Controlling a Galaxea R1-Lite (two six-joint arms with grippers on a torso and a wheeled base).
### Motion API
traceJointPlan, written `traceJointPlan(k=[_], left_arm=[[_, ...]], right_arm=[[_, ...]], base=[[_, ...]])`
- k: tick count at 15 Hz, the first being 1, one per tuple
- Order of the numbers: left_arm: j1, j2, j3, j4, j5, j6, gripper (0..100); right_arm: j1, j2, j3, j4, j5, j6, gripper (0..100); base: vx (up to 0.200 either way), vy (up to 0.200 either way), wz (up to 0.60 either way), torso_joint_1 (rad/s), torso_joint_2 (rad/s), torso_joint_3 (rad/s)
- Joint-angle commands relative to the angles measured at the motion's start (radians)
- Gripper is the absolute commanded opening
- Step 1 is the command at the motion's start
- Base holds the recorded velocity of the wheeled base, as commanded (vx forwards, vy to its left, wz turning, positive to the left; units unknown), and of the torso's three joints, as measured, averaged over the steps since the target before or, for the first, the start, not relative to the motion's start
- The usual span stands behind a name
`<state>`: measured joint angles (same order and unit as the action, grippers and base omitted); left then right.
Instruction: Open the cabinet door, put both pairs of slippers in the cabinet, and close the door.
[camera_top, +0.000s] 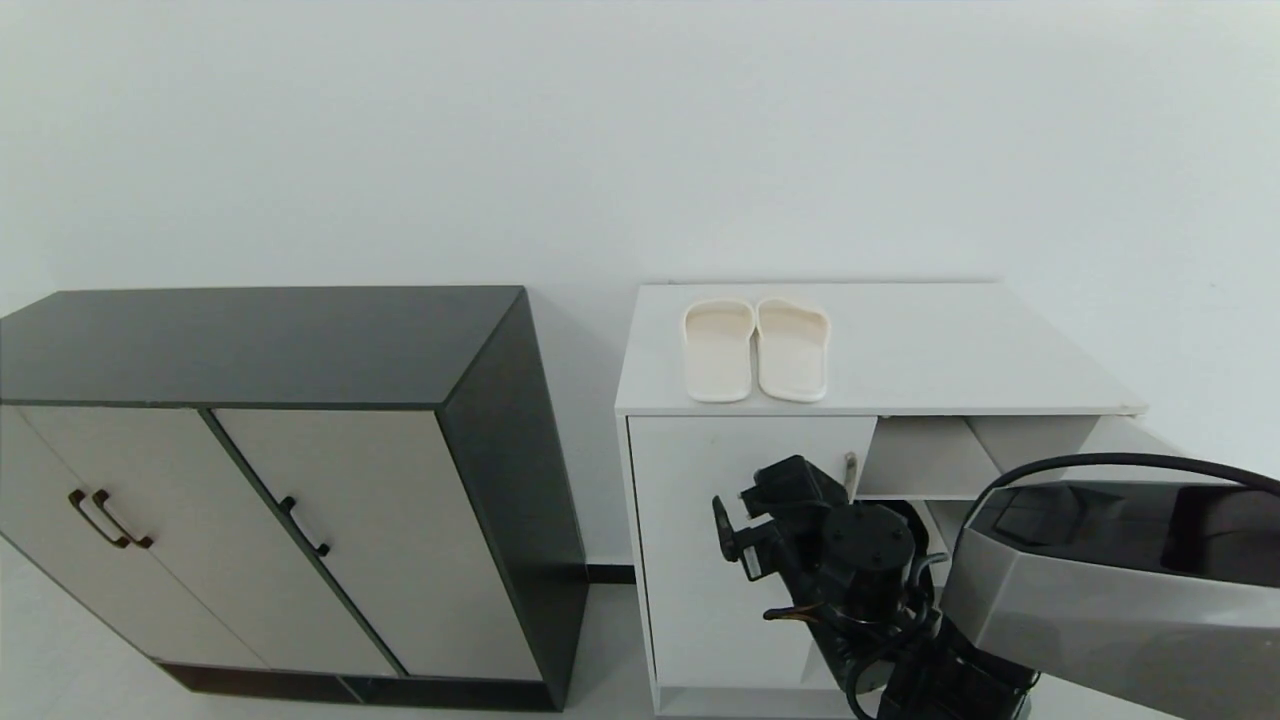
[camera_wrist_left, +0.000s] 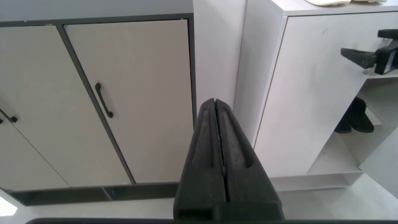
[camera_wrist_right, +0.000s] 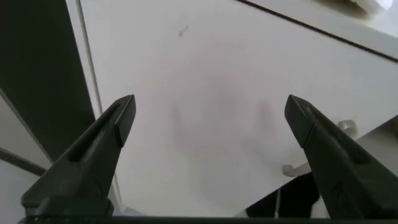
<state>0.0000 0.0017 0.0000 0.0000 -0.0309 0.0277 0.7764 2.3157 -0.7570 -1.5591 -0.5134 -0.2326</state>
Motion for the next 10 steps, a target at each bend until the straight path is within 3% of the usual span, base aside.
traceJointPlan(k=[1, 4, 5, 6, 10], left_arm=[[0.0, 0.0, 0.0, 0.0, 0.0, 0.001, 0], [0.0, 0.0, 0.0, 0.0, 0.0, 0.0, 0], [0.0, 0.0, 0.0, 0.0, 0.0, 0.0, 0], [0.0, 0.0, 0.0, 0.0, 0.0, 0.0, 0], [0.0, 0.0, 0.0, 0.0, 0.0, 0.0, 0]], right_arm=[[0.014, -0.114, -0.013, 0.151, 0.001, 0.015, 100], [0.047, -0.308, -0.154, 0.64, -0.073, 0.231, 100], [0.055, -0.323, -0.191, 0.7, -0.096, 0.266, 100], [0.067, -0.357, -0.312, 0.881, -0.154, 0.355, 100], [0.073, -0.357, -0.524, 1.123, -0.168, 0.455, 100]], base=[[0.0, 0.0, 0.0, 0.0, 0.0, 0.0], [0.0, 0.0, 0.0, 0.0, 0.0, 0.0], [0.0, 0.0, 0.0, 0.0, 0.0, 0.0], [0.0, 0.0, 0.0, 0.0, 0.0, 0.0], [0.0, 0.0, 0.0, 0.0, 0.0, 0.0]])
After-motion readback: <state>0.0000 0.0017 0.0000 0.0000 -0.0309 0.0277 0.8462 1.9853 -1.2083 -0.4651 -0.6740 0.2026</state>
